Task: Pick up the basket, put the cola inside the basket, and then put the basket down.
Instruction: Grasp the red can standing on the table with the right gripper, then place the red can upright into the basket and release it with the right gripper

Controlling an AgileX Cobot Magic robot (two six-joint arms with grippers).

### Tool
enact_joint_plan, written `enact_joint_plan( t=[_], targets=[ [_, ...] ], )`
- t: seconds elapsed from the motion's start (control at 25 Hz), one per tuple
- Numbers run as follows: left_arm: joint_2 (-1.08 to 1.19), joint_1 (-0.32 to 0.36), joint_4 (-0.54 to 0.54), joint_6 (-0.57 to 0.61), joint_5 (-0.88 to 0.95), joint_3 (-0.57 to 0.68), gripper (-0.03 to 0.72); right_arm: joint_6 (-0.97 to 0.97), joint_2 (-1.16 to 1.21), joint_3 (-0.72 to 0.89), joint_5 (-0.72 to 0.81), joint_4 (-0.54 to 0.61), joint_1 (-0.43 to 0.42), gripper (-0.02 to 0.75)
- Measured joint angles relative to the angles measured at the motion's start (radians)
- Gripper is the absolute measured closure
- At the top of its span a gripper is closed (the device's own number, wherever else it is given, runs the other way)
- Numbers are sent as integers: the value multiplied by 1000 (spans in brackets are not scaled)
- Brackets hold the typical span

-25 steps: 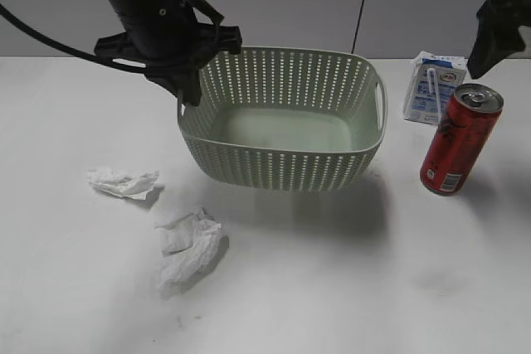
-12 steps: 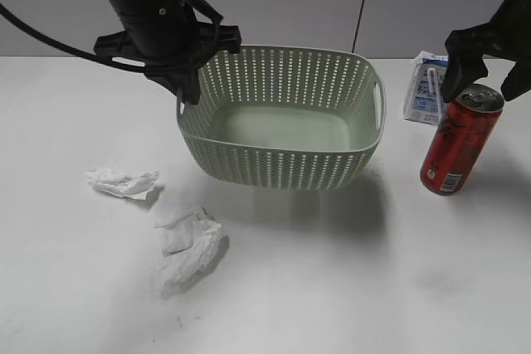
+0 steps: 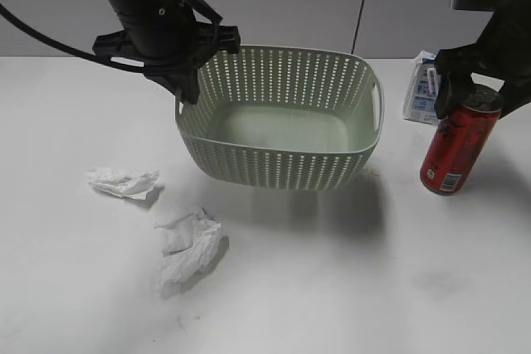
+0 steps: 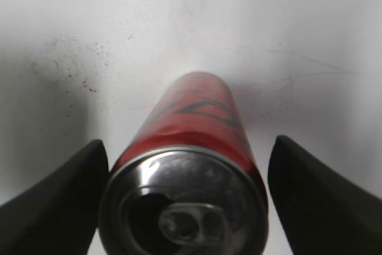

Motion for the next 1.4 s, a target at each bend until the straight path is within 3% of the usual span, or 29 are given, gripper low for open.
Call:
enact_joint_plan(
  t=[0.2, 0.56, 0.88, 1.2, 1.4],
  targets=[
    [0, 0, 2, 0, -1, 0, 691, 9, 0, 0, 29, 0, 0, 229],
    [0, 0, 2, 0, -8, 0, 691, 9, -13, -95, 158, -1, 0, 229],
    [37, -1, -35, 0, -5, 0, 691, -7, -243, -171, 196, 54, 0, 229],
    [79, -14, -97, 0, -60, 1, 691, -130, -387, -172, 181, 499, 2, 229],
    [79, -14, -114, 0, -70, 1, 691, -158, -337, -168, 151, 543, 62, 229]
  ],
)
